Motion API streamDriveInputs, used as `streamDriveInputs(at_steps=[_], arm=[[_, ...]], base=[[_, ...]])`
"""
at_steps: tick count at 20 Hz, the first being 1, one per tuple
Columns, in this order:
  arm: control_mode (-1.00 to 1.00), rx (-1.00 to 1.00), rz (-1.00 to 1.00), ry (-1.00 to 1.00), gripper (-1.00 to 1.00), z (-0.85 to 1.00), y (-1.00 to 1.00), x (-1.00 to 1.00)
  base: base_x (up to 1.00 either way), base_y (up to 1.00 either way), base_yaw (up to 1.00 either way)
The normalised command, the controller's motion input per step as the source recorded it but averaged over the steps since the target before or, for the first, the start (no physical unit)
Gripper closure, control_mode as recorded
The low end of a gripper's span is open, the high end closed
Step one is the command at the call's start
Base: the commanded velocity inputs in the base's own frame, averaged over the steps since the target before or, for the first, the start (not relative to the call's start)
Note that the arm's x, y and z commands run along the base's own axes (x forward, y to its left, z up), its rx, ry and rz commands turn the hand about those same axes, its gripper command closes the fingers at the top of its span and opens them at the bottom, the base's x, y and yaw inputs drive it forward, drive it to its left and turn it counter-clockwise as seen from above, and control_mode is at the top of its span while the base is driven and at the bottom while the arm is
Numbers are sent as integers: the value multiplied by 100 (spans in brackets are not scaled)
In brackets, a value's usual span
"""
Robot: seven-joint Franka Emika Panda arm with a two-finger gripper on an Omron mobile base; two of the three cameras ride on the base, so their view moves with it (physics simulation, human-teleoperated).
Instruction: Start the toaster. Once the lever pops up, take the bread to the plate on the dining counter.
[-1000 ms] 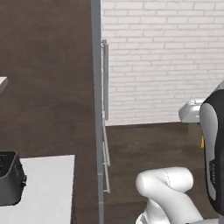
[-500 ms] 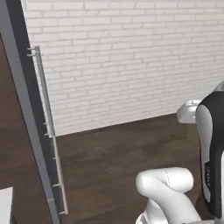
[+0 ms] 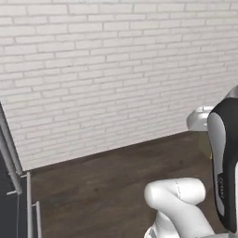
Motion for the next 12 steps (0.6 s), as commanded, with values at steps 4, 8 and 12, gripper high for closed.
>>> streamDriveInputs(at_steps=[4, 8, 12], arm=[[100, 0, 0, 0, 100, 0, 0, 0], [100, 0, 0, 0, 100, 0, 0, 0], [100, 0, 0, 0, 100, 0, 0, 0]], base=[[100, -35, -21], [100, -13, -30], [100, 0, -37]])
